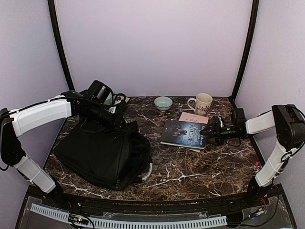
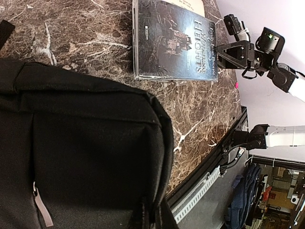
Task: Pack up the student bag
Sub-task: Move the book to the book.
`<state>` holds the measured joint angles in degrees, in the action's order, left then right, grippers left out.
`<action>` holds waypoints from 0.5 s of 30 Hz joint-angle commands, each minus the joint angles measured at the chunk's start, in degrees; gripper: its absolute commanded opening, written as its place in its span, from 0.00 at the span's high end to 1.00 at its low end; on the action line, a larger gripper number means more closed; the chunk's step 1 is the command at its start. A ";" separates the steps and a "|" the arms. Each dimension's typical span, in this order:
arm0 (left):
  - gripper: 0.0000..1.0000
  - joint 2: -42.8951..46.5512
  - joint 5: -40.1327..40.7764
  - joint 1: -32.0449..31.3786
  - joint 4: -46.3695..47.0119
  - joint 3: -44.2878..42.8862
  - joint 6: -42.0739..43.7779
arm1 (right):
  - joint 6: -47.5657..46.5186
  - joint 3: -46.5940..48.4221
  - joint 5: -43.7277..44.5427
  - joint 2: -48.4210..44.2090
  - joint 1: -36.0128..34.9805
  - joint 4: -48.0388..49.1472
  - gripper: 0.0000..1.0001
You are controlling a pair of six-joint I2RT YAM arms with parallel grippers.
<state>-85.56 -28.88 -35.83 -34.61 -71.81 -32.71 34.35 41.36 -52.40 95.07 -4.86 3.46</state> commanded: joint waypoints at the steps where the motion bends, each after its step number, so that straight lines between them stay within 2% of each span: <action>1: 1.00 -0.30 -1.32 -0.11 0.23 -4.04 1.72 | -0.86 1.18 -3.55 2.34 0.12 2.03 0.38; 8: 1.00 -1.98 -1.59 -0.12 -0.09 -5.86 2.12 | -0.41 1.79 -4.96 3.47 0.12 2.82 0.53; 12: 1.00 -2.23 -1.77 -0.12 0.20 -5.74 2.10 | -0.19 2.29 -5.80 3.44 0.11 2.42 0.75; 15: 1.00 -2.11 -1.51 -0.19 0.07 -5.82 2.34 | -1.16 2.89 -5.00 1.98 0.12 -0.41 0.82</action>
<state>-88.44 -28.95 -35.86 -35.62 -75.40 -31.66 34.59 42.37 -57.43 98.26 -4.86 4.23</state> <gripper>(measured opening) 0.038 0.221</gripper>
